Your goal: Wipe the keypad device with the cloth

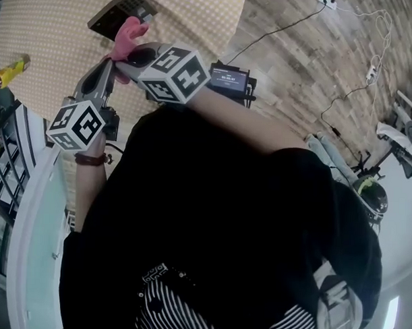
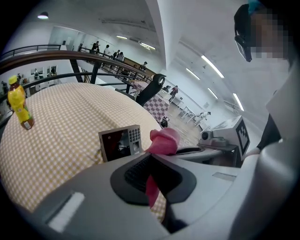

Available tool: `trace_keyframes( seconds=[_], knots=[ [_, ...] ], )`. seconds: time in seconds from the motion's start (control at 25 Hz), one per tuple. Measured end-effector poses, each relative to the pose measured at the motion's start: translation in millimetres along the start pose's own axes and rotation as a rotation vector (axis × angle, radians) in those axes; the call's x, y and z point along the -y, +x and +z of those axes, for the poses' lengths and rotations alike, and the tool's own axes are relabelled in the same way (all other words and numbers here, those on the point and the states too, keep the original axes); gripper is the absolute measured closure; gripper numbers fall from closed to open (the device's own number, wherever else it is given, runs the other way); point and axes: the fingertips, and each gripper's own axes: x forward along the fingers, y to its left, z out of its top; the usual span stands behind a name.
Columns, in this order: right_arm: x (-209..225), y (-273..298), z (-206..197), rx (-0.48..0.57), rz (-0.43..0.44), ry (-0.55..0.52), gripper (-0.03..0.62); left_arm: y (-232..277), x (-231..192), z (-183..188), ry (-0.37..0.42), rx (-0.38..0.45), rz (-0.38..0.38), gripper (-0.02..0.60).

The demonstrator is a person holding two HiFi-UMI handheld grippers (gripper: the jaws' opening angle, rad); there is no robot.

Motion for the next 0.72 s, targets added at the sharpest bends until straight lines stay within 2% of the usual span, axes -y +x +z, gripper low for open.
trace_keyframes(
  seconds=[0.28, 0.48, 0.72],
  knots=[
    [21.3, 0.8, 1.7, 0.026, -0.029, 0.044, 0.551, 20.6, -1.9, 3.2, 0.02, -0.043, -0.026, 0.578],
    [32.6, 17.3, 5.7, 0.025, -0.042, 0.06, 0.551, 30.1, -19.3, 6.8, 0.028, -0.064, -0.038, 0.578],
    [38.8, 11.0, 2.7, 0.023, -0.067, 0.066, 0.551, 36.5, -16.1, 15.3, 0.103, -0.101, -0.079, 0.577]
  ],
)
